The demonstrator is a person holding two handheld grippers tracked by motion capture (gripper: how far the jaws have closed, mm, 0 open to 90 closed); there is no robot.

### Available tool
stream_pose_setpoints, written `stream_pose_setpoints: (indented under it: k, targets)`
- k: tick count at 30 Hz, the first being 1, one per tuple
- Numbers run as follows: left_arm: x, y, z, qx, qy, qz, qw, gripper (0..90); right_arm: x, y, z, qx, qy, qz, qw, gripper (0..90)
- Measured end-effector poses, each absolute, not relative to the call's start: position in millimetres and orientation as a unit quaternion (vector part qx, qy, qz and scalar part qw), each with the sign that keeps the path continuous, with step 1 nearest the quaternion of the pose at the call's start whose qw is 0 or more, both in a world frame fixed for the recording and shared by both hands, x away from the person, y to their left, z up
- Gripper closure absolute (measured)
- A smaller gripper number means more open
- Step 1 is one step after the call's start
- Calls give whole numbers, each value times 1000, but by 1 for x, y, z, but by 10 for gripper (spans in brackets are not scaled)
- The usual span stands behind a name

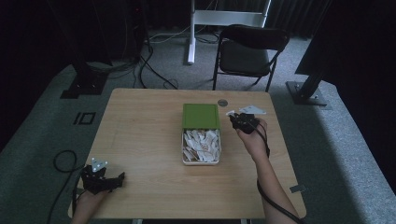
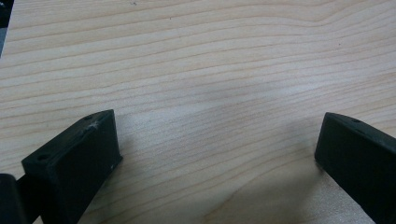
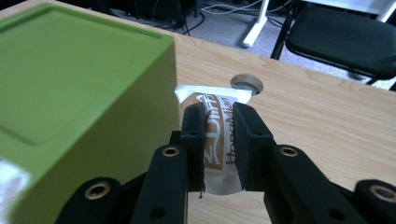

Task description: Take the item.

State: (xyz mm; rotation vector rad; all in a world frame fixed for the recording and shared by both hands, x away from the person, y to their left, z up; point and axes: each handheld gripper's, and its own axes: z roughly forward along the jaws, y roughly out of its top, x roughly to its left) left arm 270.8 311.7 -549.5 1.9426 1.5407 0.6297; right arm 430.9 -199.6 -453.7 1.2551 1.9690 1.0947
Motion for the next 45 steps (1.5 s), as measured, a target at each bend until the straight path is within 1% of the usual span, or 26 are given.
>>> stream_pose_setpoints:
  k: [5,14,15,17,23,34,41,43,45]
  targets:
    - [271,312,-550,727,577,236,288,7,443,-201,-465,492,719,408,273,754]
    - [271,312,-550,728,577,236,287,7,466,-208,-493,531,702,382,281,754]
    - [271,312,-550,727,577,236,287,7,469,-208,-498,536,701,383,274,753]
    - [271,312,-550,728,577,236,287,7,474,-208,-504,543,701,371,275,754]
    - [271,312,-550,727,577,236,288,7,487,-207,-519,564,699,355,260,754]
    - [271,312,-550,728,577,236,287,7,498,-204,-537,588,693,342,238,753]
    - [271,312,-550,727,577,236,288,7,500,-205,-540,588,696,337,238,745]
    - [271,312,-550,727,577,236,288,7,499,-205,-540,589,696,338,235,728]
    - [271,312,-550,727,577,236,287,7,499,-204,-541,590,700,333,227,684]
